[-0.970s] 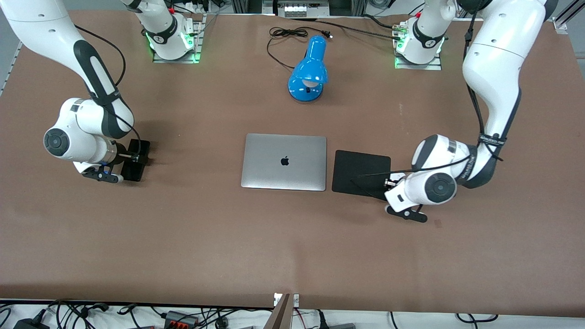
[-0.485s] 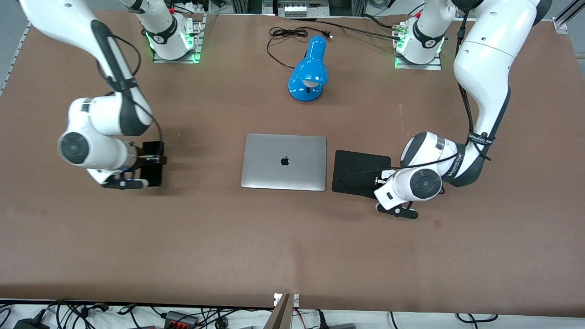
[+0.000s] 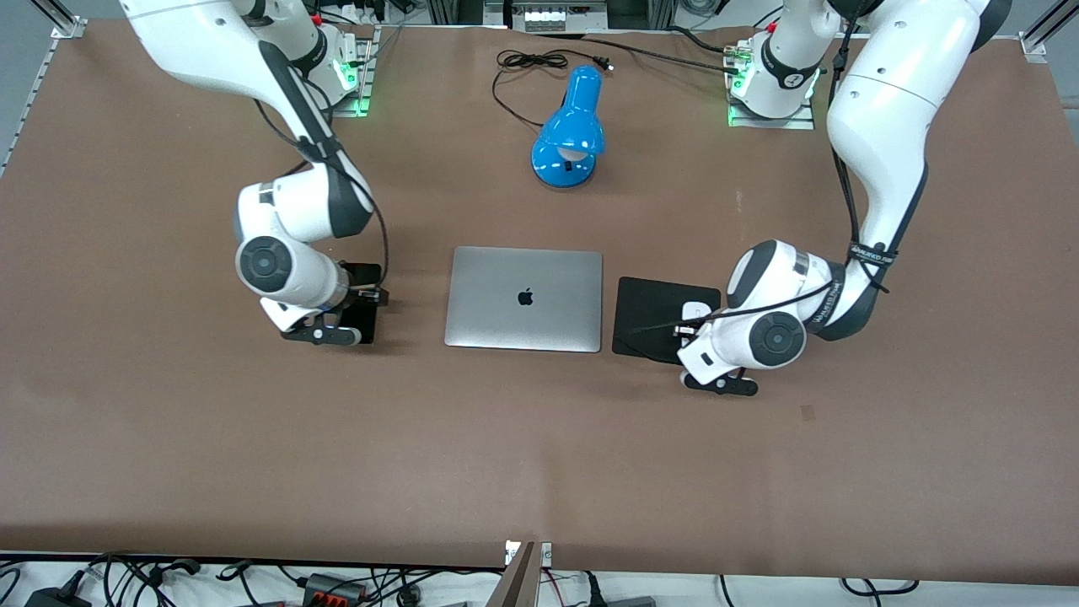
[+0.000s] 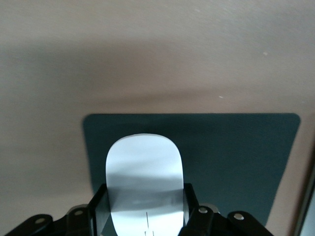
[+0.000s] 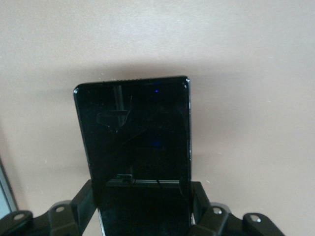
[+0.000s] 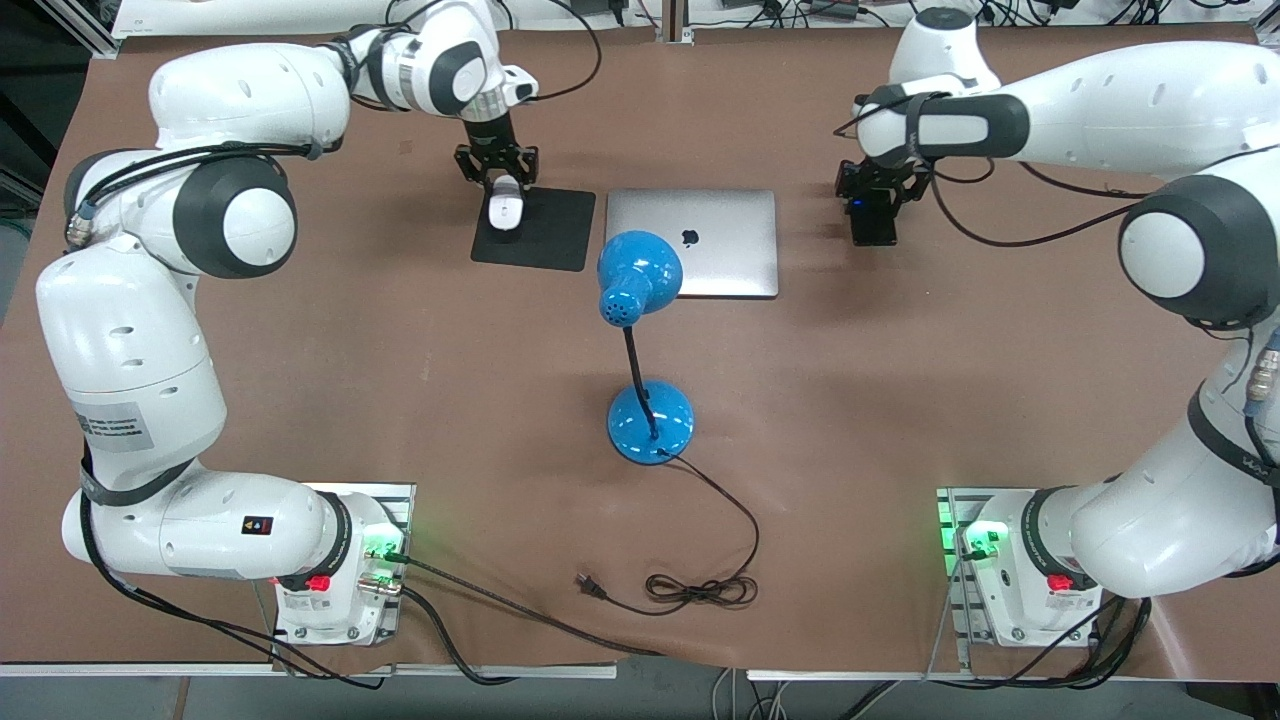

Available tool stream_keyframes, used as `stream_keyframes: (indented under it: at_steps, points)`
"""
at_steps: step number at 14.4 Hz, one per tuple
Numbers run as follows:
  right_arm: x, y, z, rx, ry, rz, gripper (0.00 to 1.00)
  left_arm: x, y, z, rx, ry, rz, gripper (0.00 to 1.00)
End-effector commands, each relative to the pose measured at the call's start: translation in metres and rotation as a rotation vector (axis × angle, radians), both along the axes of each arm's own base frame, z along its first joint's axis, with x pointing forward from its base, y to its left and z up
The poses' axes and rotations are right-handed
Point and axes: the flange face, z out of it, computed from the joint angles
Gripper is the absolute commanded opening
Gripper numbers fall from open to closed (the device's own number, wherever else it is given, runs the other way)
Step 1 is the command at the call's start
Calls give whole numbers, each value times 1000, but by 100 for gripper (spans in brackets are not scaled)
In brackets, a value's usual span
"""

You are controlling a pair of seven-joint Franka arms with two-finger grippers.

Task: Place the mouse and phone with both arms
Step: 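Carry the phone toward the laptop while the left gripper carries the mouse over the pad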

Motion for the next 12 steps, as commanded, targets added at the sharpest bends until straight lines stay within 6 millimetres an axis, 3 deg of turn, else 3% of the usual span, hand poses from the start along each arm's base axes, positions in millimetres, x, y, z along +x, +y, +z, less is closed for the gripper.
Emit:
stream_keyframes:
  at_steps: [1, 5, 6, 7, 8, 10, 12]
  points:
    - [2, 11, -10, 4, -7, -27, 27, -5, -17, -14, 10, 22, 22, 52]
    - [-7, 45, -17, 34, -17, -61, 24, -9, -20, -30, 11, 42, 20, 53]
    - [-7, 46, -23, 34, -14, -64, 24, -11, -25, -30, 12, 41, 14, 60]
    - [-8, 47, -26, 37, -14, -68, 24, -11, -25, -29, 11, 40, 18, 95]
    - [-8, 49, -30, 39, -18, -67, 24, -10, -23, -28, 15, 35, 16, 100]
    - [-9, 52, -33, 41, -15, -76, 25, -6, -20, -19, 14, 23, 19, 100]
    - [-8, 62, -34, 52, -14, -88, 26, 5, -4, 6, 10, -6, 45, 100]
